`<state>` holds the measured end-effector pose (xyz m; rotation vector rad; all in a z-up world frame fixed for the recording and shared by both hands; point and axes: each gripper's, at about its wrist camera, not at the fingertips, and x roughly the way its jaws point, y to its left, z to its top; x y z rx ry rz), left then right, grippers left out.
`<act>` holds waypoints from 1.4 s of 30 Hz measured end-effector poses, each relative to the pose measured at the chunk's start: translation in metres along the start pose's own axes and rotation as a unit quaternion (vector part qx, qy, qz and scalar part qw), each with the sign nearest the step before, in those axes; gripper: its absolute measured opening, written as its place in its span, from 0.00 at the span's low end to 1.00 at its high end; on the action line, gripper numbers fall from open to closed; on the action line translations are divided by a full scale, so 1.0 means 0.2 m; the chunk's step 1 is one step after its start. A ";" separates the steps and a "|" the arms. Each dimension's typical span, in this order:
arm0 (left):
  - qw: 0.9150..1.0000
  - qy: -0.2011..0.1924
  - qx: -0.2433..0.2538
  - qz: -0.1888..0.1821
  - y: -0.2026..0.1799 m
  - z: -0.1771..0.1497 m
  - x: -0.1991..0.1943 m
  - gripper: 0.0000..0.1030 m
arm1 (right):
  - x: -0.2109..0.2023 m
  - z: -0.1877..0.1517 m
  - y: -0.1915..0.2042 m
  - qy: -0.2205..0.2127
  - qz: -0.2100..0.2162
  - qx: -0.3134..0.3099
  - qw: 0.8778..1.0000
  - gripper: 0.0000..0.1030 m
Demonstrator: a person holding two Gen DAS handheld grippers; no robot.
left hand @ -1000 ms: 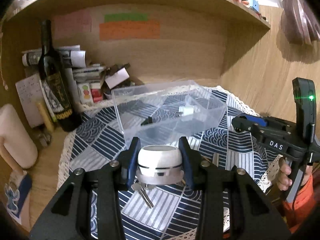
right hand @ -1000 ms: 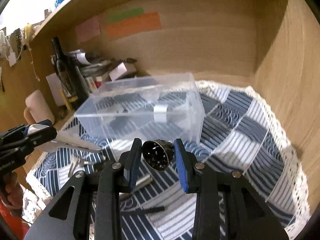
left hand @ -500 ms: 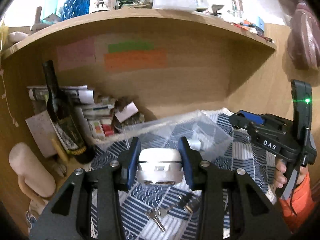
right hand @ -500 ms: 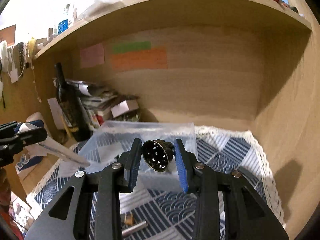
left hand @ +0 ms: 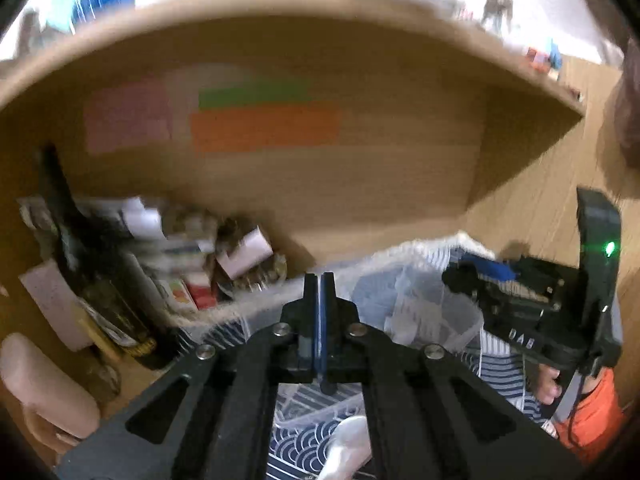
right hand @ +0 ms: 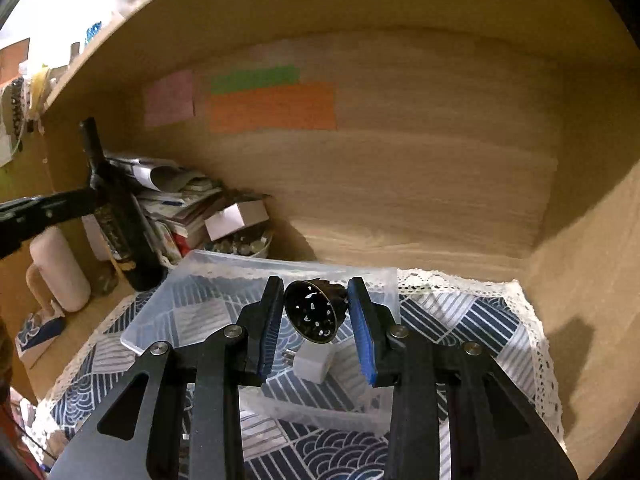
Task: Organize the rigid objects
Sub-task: 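Lower the black round object into the box and open the right gripper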
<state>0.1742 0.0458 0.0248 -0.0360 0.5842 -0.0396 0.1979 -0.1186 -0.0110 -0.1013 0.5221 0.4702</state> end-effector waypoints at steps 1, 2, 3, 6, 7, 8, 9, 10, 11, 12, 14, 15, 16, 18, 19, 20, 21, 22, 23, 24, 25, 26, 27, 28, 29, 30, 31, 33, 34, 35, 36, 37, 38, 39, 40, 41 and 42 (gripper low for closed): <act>0.999 0.028 0.007 -0.018 0.01 -0.03 0.03 0.00 | 0.02 0.00 0.00 0.005 0.001 0.001 1.000 0.29; 0.999 0.042 0.005 -0.020 0.02 -0.07 0.06 0.00 | 0.04 -0.01 0.00 0.013 0.003 0.003 1.000 0.29; 0.998 0.053 0.003 -0.024 0.03 -0.11 0.07 0.00 | 0.05 -0.02 -0.01 0.018 0.004 0.003 1.000 0.29; 0.997 0.067 0.011 -0.020 0.04 -0.22 0.05 0.03 | 0.07 -0.04 -0.01 0.026 -0.001 -0.002 1.000 0.29; 0.997 0.070 0.014 -0.021 0.04 -0.25 0.03 0.05 | 0.07 -0.04 -0.02 0.028 -0.003 -0.002 1.000 0.29; 0.997 0.074 0.015 -0.026 0.04 -0.29 0.01 0.11 | 0.08 -0.04 -0.03 0.031 -0.005 -0.002 1.000 0.30; 0.996 0.078 0.016 -0.029 0.04 -0.32 0.00 0.13 | 0.08 -0.05 -0.04 0.034 -0.006 0.000 0.999 0.29; 0.996 0.082 0.017 -0.031 0.03 -0.35 -0.01 0.18 | 0.10 -0.05 -0.05 0.038 -0.006 0.002 0.999 0.29; 0.995 0.087 0.020 -0.033 0.02 -0.39 -0.02 0.23 | 0.10 -0.05 -0.06 0.042 -0.006 0.004 0.999 0.29; 0.995 0.093 0.021 -0.035 0.02 -0.42 -0.02 0.25 | 0.11 -0.06 -0.07 0.046 -0.006 0.008 0.999 0.29; 0.992 0.112 0.019 -0.049 0.00 -0.50 -0.01 0.32 | 0.12 -0.07 -0.08 0.051 -0.008 0.012 0.999 0.29; 0.991 0.122 0.021 -0.055 -0.02 -0.53 0.00 0.33 | 0.12 -0.07 -0.09 0.053 -0.007 0.014 0.998 0.29; 0.989 0.130 0.024 -0.058 -0.03 -0.57 0.01 0.33 | 0.12 -0.08 -0.09 0.056 -0.006 0.015 0.998 0.29; 0.987 0.146 0.030 -0.065 -0.05 -0.62 0.06 0.35 | 0.12 -0.09 -0.09 0.060 -0.006 0.016 0.998 0.30; 0.985 0.154 0.030 -0.070 -0.07 -0.64 0.08 0.36 | 0.12 -0.09 -0.09 0.062 -0.006 0.016 0.998 0.30; 0.983 0.164 0.029 -0.078 -0.08 -0.66 0.11 0.36 | 0.12 -0.09 -0.09 0.064 -0.005 0.014 0.998 0.29; 0.980 0.176 0.029 -0.086 -0.09 -0.68 0.14 0.36 | 0.11 -0.10 -0.08 0.065 -0.005 0.012 0.998 0.29; 0.979 0.182 0.030 -0.089 -0.10 -0.69 0.16 0.38 | 0.11 -0.10 -0.08 0.065 -0.005 0.010 0.998 0.29; 0.979 0.183 0.034 -0.087 -0.11 -0.70 0.18 0.40 | 0.11 -0.11 -0.07 0.065 -0.005 0.009 0.998 0.29; 0.978 0.186 0.036 -0.089 -0.12 -0.71 0.20 0.40 | 0.11 -0.11 -0.07 0.066 -0.005 0.008 0.998 0.30; 0.976 0.191 0.035 -0.096 -0.12 -0.71 0.22 0.40 | 0.11 -0.11 -0.07 0.068 -0.004 0.006 0.998 0.29; 0.974 0.199 0.029 -0.106 -0.12 -0.71 0.25 0.40 | 0.11 -0.11 -0.07 0.069 -0.006 0.004 0.998 0.29; 0.970 0.212 0.023 -0.116 -0.12 -0.72 0.28 0.40 | 0.12 -0.11 -0.06 0.071 -0.006 0.002 0.997 0.30; 0.968 0.221 0.020 -0.120 -0.12 -0.74 0.31 0.39 | 0.13 -0.12 -0.06 0.073 -0.006 0.000 0.997 0.30; 0.967 0.223 0.018 -0.123 -0.12 -0.74 0.33 0.38 | 0.13 -0.12 -0.06 0.075 -0.007 -0.001 0.997 0.29; 0.969 0.215 0.018 -0.123 -0.12 -0.74 0.33 0.38 | 0.14 -0.12 -0.06 0.077 -0.008 -0.003 0.997 0.30; 0.969 0.214 0.019 -0.119 -0.13 -0.74 0.32 0.37 | 0.14 -0.12 -0.06 0.079 -0.009 -0.005 0.997 0.30; 0.973 0.205 0.024 -0.104 -0.13 -0.74 0.30 0.37 | 0.15 -0.13 -0.06 0.083 -0.009 -0.007 0.996 0.30; 0.974 0.201 0.025 -0.099 -0.13 -0.74 0.29 0.37 | 0.16 -0.13 -0.06 0.085 -0.010 -0.008 0.996 0.30; 0.976 0.193 0.025 -0.095 -0.13 -0.73 0.26 0.37 | 0.16 -0.13 -0.06 0.086 -0.012 -0.009 0.996 0.30; 0.977 0.188 0.026 -0.094 -0.13 -0.72 0.23 0.37 | 0.17 -0.14 -0.06 0.089 -0.013 -0.009 0.996 0.30; 0.979 0.179 0.028 -0.091 -0.13 -0.71 0.20 0.37 | 0.18 -0.14 -0.07 0.091 -0.013 -0.009 0.996 0.30; 0.982 0.167 0.031 -0.085 -0.12 -0.69 0.16 0.37 | 0.18 -0.14 -0.07 0.092 -0.014 -0.010 0.996 0.30; 0.984 0.153 0.033 -0.080 -0.12 -0.68 0.11 0.37 | 0.19 -0.14 -0.07 0.094 -0.016 -0.011 0.995 0.30; 0.987 0.141 0.033 -0.076 -0.12 -0.65 0.08 0.36 | 0.19 -0.14 -0.07 0.097 -0.018 -0.013 0.995 0.30; 0.988 0.129 0.030 -0.073 -0.10 -0.62 0.03 0.36 | 0.20 -0.14 -0.07 0.099 -0.019 -0.014 0.995 0.29; 0.990 0.117 0.025 -0.070 -0.09 -0.59 -0.01 0.36 | 0.21 -0.14 -0.07 0.101 -0.019 -0.014 0.995 0.30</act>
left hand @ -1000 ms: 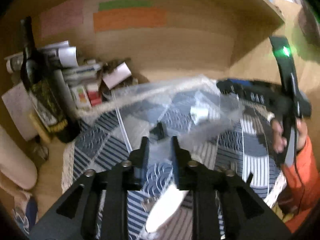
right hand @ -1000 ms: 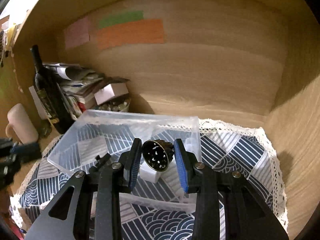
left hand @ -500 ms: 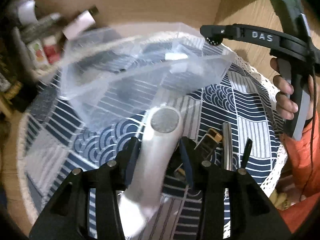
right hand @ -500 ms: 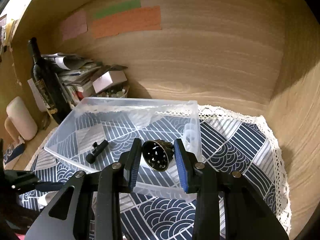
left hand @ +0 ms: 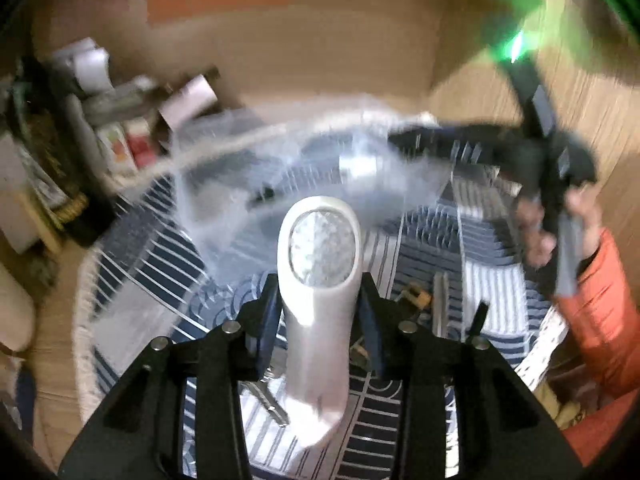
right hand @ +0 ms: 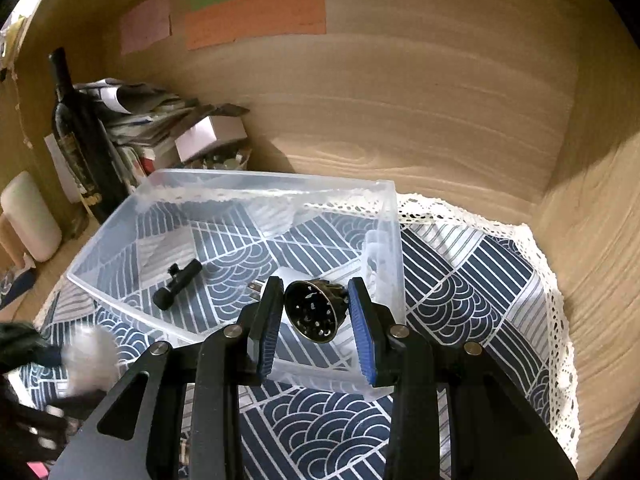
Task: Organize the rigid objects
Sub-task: 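Lower the black round object into the box and open the right gripper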
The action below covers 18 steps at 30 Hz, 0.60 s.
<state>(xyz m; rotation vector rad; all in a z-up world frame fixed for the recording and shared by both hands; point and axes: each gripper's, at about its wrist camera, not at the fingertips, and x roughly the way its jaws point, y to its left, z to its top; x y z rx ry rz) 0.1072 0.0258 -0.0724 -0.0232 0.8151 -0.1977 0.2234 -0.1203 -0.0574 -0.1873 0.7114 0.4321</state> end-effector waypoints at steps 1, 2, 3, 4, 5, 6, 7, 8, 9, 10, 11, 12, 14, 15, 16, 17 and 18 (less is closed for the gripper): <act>1.000 -0.010 -0.003 0.001 0.01 0.02 -0.04 0.36 | 0.01 0.00 0.00 0.003 0.001 0.000 1.000 0.30; 1.000 -0.021 -0.005 0.004 0.02 0.05 -0.07 0.36 | 0.02 0.00 0.00 0.007 0.002 -0.001 1.000 0.30; 0.999 -0.032 -0.007 0.011 0.03 0.08 -0.11 0.36 | 0.03 0.00 0.00 0.010 0.001 -0.004 1.000 0.30; 0.999 -0.040 -0.008 0.019 0.04 0.11 -0.13 0.36 | 0.04 0.00 0.01 0.014 -0.001 -0.006 1.000 0.30; 0.998 -0.049 -0.010 0.024 0.05 0.14 -0.15 0.36 | 0.06 0.00 0.01 0.017 -0.003 -0.007 1.000 0.30; 0.998 -0.056 -0.014 0.025 0.06 0.18 -0.17 0.36 | 0.07 0.00 0.02 0.021 -0.003 -0.008 1.000 0.30; 0.998 -0.062 -0.017 0.025 0.09 0.21 -0.18 0.36 | 0.08 0.00 0.02 0.026 -0.002 -0.008 1.000 0.30; 0.997 -0.069 -0.019 0.026 0.10 0.25 -0.19 0.36 | 0.09 0.00 0.01 0.028 0.003 -0.007 1.000 0.31; 0.996 -0.075 -0.021 0.031 0.12 0.28 -0.20 0.36 | 0.09 0.00 0.01 0.031 0.007 -0.004 0.999 0.37; 0.996 -0.081 -0.021 0.037 0.12 0.32 -0.20 0.36 | 0.08 0.00 0.01 0.031 0.010 -0.001 0.999 0.42; 0.995 -0.086 -0.020 0.042 0.13 0.36 -0.19 0.36 | 0.07 0.00 0.01 0.026 0.012 0.002 1.000 0.49; 0.995 -0.090 -0.018 0.048 0.14 0.39 -0.18 0.36 | 0.05 0.00 0.01 0.020 0.012 0.002 1.000 0.50; 0.994 -0.095 -0.015 0.059 0.15 0.45 -0.16 0.36 | 0.01 0.00 0.01 0.007 0.008 -0.002 1.000 0.50; 0.993 -0.097 -0.011 0.066 0.15 0.47 -0.15 0.36 | -0.01 0.00 0.01 0.001 0.006 -0.004 1.000 0.50; 0.992 -0.099 -0.008 0.072 0.15 0.49 -0.13 0.36 | -0.04 0.00 0.01 -0.006 0.008 -0.003 1.000 0.51; 0.992 -0.100 -0.006 0.077 0.15 0.50 -0.13 0.36 | -0.06 0.00 0.00 -0.012 0.011 -0.002 1.000 0.52; 0.992 -0.100 -0.003 0.080 0.14 0.51 -0.11 0.36 | -0.10 0.00 0.00 -0.021 0.016 0.003 1.000 0.53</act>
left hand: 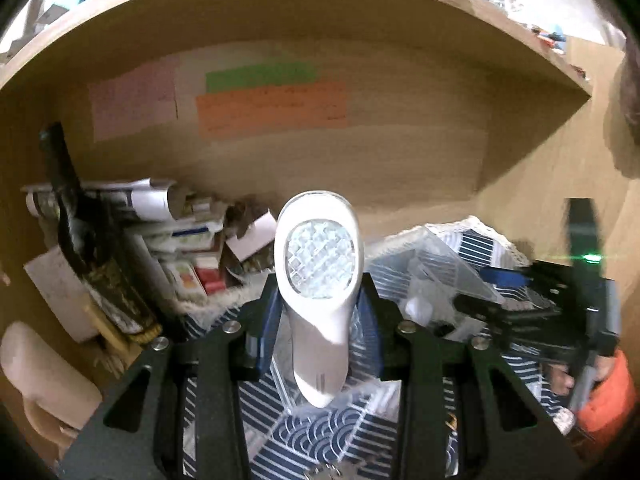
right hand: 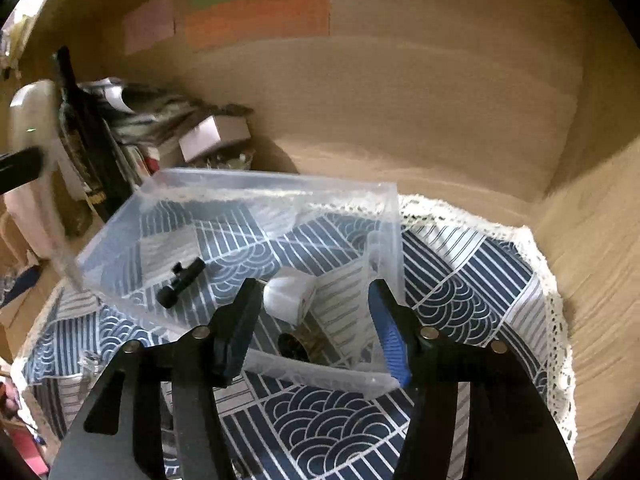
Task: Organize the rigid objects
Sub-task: 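Lower the white handheld device into the box and open the left gripper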
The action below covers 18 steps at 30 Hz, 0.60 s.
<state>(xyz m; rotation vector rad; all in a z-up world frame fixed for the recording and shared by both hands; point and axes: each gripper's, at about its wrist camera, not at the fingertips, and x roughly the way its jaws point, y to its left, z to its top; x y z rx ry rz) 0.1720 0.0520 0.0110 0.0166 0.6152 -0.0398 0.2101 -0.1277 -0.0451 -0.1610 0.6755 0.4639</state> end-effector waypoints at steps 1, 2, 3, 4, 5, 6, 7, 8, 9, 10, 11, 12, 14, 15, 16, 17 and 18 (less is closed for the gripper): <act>1.000 0.001 0.003 0.003 0.00 0.01 0.02 0.36 | -0.02 0.00 0.00 -0.005 0.004 0.003 1.000 0.54; 1.000 0.002 0.007 0.007 -0.01 0.02 0.05 0.36 | -0.05 0.00 -0.01 -0.012 0.009 0.006 1.000 0.56; 1.000 0.005 0.013 0.011 -0.02 0.02 0.09 0.36 | -0.08 -0.01 -0.01 -0.020 0.013 0.009 1.000 0.57; 1.000 0.009 0.018 0.013 -0.02 0.01 0.12 0.36 | -0.10 -0.01 -0.01 -0.025 0.015 0.010 1.000 0.57; 1.000 0.017 0.023 0.013 -0.03 0.01 0.16 0.36 | -0.12 -0.02 -0.02 -0.031 0.019 0.012 0.999 0.57; 0.999 0.027 0.025 0.014 -0.04 0.00 0.21 0.36 | -0.15 -0.03 -0.02 -0.036 0.024 0.013 0.999 0.58; 0.999 0.037 0.028 0.013 -0.05 -0.01 0.24 0.36 | -0.16 -0.04 -0.01 -0.038 0.026 0.014 0.999 0.58; 0.998 0.047 0.028 0.012 -0.06 -0.03 0.28 0.36 | -0.17 -0.04 -0.01 -0.040 0.028 0.015 0.999 0.58; 0.998 0.059 0.026 0.011 -0.06 -0.04 0.32 0.36 | -0.18 -0.06 -0.01 -0.041 0.032 0.015 0.999 0.58; 0.997 0.069 0.024 0.008 -0.06 -0.06 0.36 0.36 | -0.19 -0.07 -0.01 -0.040 0.034 0.017 0.998 0.58; 0.996 0.082 0.022 0.002 -0.06 -0.08 0.41 0.36 | -0.19 -0.09 -0.01 -0.038 0.036 0.019 0.998 0.58; 0.996 0.082 0.023 0.002 -0.08 -0.09 0.41 0.36 | -0.19 -0.10 -0.01 -0.035 0.040 0.021 0.998 0.58; 0.995 0.093 0.032 0.004 -0.11 -0.11 0.45 0.36 | -0.18 -0.13 -0.01 -0.028 0.046 0.025 0.998 0.58; 0.994 0.101 0.034 -0.003 -0.13 -0.12 0.47 0.36 | -0.18 -0.15 -0.01 -0.024 0.046 0.025 0.998 0.58; 0.993 0.109 0.038 -0.008 -0.14 -0.13 0.50 0.36 | -0.18 -0.17 0.00 -0.021 0.045 0.024 0.998 0.58; 0.992 0.116 0.041 -0.011 -0.16 -0.14 0.52 0.36 | -0.18 -0.18 0.00 -0.020 0.044 0.024 0.999 0.58; 0.992 0.120 0.045 -0.011 -0.18 -0.15 0.54 0.36 | -0.17 -0.20 0.01 -0.017 0.045 0.025 0.999 0.58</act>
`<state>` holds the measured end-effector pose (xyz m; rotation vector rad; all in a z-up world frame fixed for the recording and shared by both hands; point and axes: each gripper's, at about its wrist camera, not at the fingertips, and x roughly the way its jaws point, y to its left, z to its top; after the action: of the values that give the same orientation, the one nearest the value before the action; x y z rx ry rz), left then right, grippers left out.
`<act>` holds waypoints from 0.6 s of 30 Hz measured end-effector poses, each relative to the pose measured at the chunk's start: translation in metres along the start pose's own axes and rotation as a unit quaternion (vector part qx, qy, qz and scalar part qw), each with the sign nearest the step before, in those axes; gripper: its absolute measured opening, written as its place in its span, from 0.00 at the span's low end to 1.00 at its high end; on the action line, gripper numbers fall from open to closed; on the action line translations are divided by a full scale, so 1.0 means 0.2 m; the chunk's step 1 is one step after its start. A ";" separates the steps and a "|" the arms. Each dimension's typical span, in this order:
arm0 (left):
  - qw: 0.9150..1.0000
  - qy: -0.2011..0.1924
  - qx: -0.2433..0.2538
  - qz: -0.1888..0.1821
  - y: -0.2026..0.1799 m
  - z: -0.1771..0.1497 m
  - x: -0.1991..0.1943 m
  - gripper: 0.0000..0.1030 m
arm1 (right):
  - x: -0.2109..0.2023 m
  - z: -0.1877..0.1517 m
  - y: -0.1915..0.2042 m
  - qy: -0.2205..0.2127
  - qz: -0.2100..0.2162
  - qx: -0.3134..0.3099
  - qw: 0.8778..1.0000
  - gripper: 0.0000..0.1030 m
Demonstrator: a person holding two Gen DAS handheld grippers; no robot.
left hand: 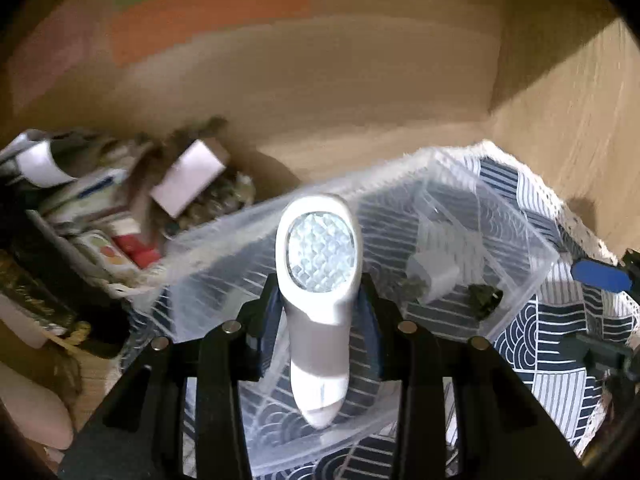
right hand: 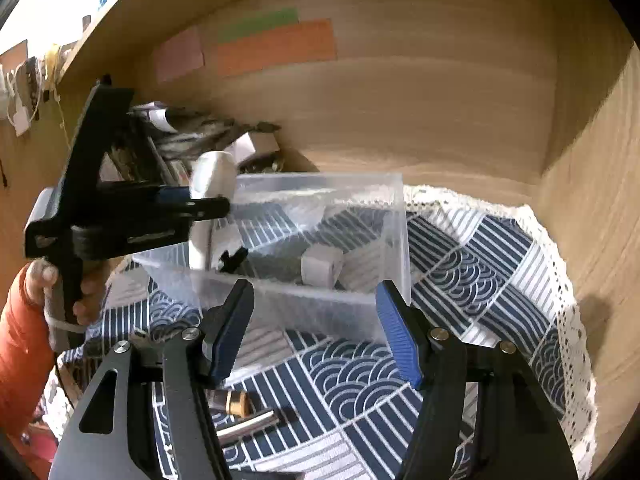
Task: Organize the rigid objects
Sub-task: 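Lower the white handheld device into the box and open the left gripper, then grasp the keys with the left gripper while the right grasps the black-and-gold cylinder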
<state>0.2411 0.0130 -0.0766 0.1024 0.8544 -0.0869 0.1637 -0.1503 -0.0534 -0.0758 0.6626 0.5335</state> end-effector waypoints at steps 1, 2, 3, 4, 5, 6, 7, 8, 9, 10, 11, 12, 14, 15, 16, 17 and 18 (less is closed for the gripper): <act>1.000 0.002 0.004 0.002 -0.02 0.00 0.02 0.36 | 0.00 -0.01 0.00 0.003 0.002 0.002 1.000 0.58; 1.000 0.004 0.007 0.001 -0.03 -0.01 0.03 0.36 | 0.00 -0.03 0.00 0.006 0.004 0.003 1.000 0.58; 1.000 0.007 0.007 -0.002 -0.04 -0.01 0.03 0.36 | 0.01 -0.04 0.01 0.010 0.005 0.004 1.000 0.58; 1.000 0.008 0.007 -0.004 -0.05 -0.02 0.03 0.36 | 0.00 -0.05 0.01 0.012 0.005 0.004 1.000 0.58; 1.000 0.007 0.009 -0.004 -0.06 -0.03 0.02 0.37 | 0.00 -0.06 0.01 0.015 0.005 0.005 1.000 0.58; 1.000 0.008 0.010 -0.004 -0.07 -0.02 0.03 0.37 | 0.00 -0.07 0.02 0.018 0.006 0.004 1.000 0.58; 1.000 0.008 0.009 -0.004 -0.07 -0.03 0.02 0.37 | 0.00 -0.08 0.02 0.019 0.007 0.004 1.000 0.58; 1.000 0.009 0.008 -0.006 -0.07 -0.03 0.00 0.37 | 0.00 -0.09 0.02 0.020 0.008 0.004 1.000 0.58; 1.000 0.007 0.007 -0.008 -0.07 -0.04 -0.02 0.37 | 0.00 -0.09 0.03 0.022 0.010 0.002 1.000 0.58; 1.000 0.003 0.006 -0.007 -0.07 -0.04 -0.04 0.37 | -0.01 -0.10 0.04 0.035 0.003 0.006 0.999 0.58; 1.000 0.000 0.004 -0.006 -0.07 -0.05 -0.07 0.37 | -0.01 -0.10 0.05 0.036 0.003 0.006 0.999 0.58; 1.000 -0.003 0.000 -0.006 -0.06 -0.06 -0.10 0.37 | -0.01 -0.11 0.06 0.037 0.006 0.004 0.999 0.58; 1.000 -0.011 -0.008 -0.006 -0.04 -0.08 -0.18 0.42 | -0.02 -0.13 0.08 0.038 0.008 0.003 0.999 0.58; 1.000 -0.017 -0.012 -0.004 -0.03 -0.10 -0.22 0.45 | -0.02 -0.13 0.09 0.040 0.011 0.002 0.999 0.58; 1.000 -0.024 -0.017 -0.001 -0.01 -0.12 -0.27 0.52 | -0.02 -0.14 0.10 0.042 0.013 0.001 0.999 0.58; 0.999 -0.032 -0.022 0.003 0.00 -0.15 -0.31 0.57 | -0.01 -0.15 0.11 0.045 0.015 0.000 0.999 0.59; 0.999 -0.037 -0.028 0.007 0.02 -0.18 -0.36 0.59 | -0.01 -0.16 0.13 0.048 0.017 -0.003 0.999 0.60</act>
<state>0.1685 0.0248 -0.0452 0.0534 0.7807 -0.0528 0.1317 -0.1365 -0.0739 -0.0958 0.7571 0.5680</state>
